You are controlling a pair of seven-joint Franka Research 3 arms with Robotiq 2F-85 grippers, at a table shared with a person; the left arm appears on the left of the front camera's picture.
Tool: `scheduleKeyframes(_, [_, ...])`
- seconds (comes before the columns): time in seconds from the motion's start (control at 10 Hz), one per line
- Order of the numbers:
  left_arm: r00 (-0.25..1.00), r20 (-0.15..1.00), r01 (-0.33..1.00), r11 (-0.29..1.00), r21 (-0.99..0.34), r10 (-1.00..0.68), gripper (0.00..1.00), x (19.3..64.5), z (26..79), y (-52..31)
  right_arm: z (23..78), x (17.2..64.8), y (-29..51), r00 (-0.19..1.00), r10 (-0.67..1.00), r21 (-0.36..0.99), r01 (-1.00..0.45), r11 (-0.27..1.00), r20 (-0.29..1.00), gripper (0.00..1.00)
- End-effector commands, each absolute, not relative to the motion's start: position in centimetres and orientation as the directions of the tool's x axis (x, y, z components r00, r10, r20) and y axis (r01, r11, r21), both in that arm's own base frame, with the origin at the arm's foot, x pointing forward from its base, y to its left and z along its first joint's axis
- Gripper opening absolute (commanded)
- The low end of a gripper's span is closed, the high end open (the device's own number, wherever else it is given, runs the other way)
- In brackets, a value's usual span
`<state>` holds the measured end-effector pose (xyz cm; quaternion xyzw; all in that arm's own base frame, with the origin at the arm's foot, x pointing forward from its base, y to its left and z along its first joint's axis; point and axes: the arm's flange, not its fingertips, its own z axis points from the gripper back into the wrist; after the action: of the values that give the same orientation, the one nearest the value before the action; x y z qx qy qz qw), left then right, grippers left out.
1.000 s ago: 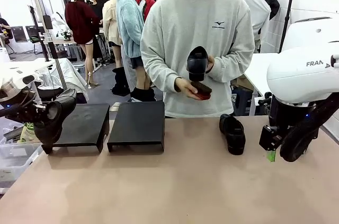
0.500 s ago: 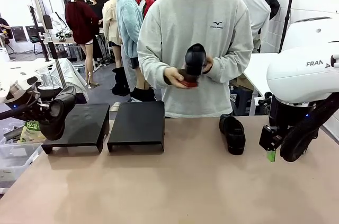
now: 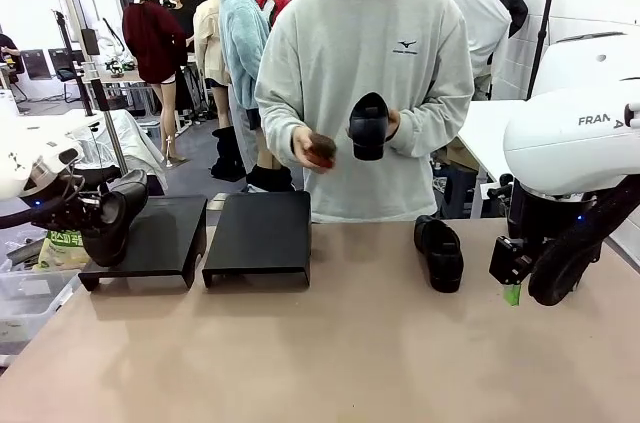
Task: Organize the shoes by placing them on the stand.
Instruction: Place the Shoe from the middle of the table onto the Shoes Stand.
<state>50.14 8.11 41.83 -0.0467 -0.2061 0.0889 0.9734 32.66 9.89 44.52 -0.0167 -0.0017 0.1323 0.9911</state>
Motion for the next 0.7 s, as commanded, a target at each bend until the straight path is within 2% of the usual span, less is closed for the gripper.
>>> scheduleKeyframes(0.0, [0.907, 0.375, -0.138, 0.976, -0.166, 0.192, 0.0, 51.65, 41.88, 9.55, 44.54, 32.45, 10.1, 0.969, 0.246, -0.025, -0.246, 0.969, -0.008, 1.0])
scheduleKeyframes(0.5, [0.921, 0.327, -0.17, 0.973, -0.156, 0.213, 0.0, 52.39, 40.88, 10.25, 44.54, 32.45, 10.1, 0.969, 0.246, -0.025, -0.246, 0.969, -0.008, 1.0])
scheduleKeyframes(0.6, [0.933, 0.295, -0.167, 0.975, -0.149, 0.205, 0.08, 52.49, 40.95, 10.28, 44.54, 32.45, 10.1, 0.969, 0.246, -0.025, -0.246, 0.969, -0.008, 1.0])
